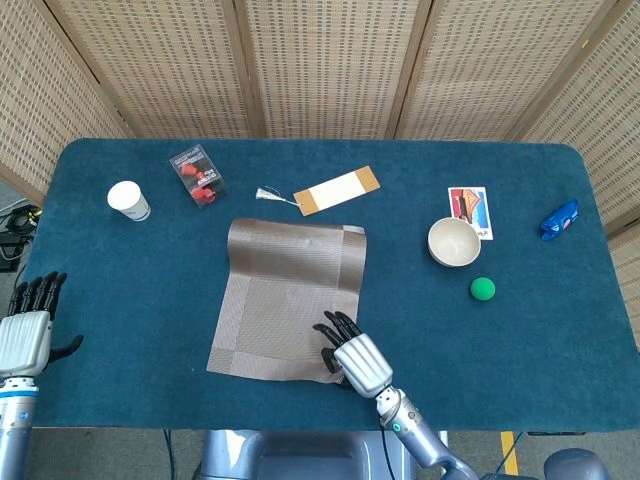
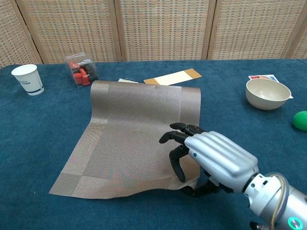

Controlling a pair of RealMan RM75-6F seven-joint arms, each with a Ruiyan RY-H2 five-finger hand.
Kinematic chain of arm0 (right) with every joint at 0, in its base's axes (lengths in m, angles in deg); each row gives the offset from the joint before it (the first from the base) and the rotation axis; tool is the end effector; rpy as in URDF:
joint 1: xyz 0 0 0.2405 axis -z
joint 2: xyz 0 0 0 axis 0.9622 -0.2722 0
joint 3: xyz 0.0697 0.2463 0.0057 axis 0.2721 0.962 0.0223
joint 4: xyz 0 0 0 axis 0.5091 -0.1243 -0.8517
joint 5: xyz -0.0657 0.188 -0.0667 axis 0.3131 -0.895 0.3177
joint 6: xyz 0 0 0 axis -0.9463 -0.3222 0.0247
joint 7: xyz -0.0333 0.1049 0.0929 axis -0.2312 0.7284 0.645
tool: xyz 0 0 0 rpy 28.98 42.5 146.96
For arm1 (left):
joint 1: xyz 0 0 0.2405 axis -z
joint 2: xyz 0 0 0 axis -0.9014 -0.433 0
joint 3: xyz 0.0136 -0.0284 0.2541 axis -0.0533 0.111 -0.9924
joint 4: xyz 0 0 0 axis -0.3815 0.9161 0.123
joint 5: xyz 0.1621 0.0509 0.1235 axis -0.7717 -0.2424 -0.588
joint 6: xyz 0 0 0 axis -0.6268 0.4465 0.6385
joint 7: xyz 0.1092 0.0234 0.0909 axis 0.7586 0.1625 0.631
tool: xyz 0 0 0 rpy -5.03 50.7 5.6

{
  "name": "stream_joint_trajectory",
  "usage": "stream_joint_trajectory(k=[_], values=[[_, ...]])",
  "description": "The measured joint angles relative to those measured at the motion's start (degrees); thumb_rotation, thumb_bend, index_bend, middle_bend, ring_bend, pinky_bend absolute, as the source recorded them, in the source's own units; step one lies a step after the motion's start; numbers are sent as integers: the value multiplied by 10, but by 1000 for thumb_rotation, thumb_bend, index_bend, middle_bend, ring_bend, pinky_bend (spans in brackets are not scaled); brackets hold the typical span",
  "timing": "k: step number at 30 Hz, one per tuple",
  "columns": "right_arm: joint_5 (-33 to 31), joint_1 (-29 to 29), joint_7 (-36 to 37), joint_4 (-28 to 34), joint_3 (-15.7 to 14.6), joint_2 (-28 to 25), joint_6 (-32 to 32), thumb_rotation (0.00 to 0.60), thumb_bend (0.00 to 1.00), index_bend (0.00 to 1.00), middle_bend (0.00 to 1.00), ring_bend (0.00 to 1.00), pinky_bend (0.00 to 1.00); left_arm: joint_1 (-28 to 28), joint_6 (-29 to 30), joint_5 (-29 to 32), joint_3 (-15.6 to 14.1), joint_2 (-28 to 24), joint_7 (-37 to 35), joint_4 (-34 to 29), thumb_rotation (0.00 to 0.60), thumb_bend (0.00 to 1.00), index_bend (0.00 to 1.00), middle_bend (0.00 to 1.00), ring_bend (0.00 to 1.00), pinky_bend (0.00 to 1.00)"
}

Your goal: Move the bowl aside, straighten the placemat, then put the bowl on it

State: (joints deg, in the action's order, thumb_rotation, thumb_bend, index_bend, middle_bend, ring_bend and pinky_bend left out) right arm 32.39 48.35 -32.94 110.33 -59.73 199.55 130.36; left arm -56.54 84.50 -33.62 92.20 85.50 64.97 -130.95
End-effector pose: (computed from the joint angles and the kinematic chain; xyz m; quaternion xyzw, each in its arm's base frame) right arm -0.1414 -0.2137 -0.1084 0.7305 -0.3645 0.4906 0.3047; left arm -0.3484 0.2069 0.1013 -0.5783 -0.4037 -0.3289 0.6279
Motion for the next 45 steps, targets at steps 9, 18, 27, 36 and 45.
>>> stream_joint_trajectory(k=[9,18,27,36,45], values=[[10,8,-12,16,-8,-24,17,600,584,723,274,49,144,0,-1,2,1,-1,-4,2,600,214,0,0,0,0],[8,28,-3,49,-9,-85,48,600,577,727,274,50,144,0,-1,1,-1,1,3,0,600,215,0,0,0,0],[-15,39,15,59,10,-139,57,600,573,728,274,54,144,1,-1,2,-1,4,8,1,600,215,0,0,0,0],[-42,40,13,44,32,-174,49,600,560,730,276,56,144,0,-1,3,0,4,6,1,600,215,0,0,0,0],[-71,39,15,36,54,-210,37,600,558,734,276,57,144,0,1,2,-1,5,7,2,600,215,0,0,0,0]])
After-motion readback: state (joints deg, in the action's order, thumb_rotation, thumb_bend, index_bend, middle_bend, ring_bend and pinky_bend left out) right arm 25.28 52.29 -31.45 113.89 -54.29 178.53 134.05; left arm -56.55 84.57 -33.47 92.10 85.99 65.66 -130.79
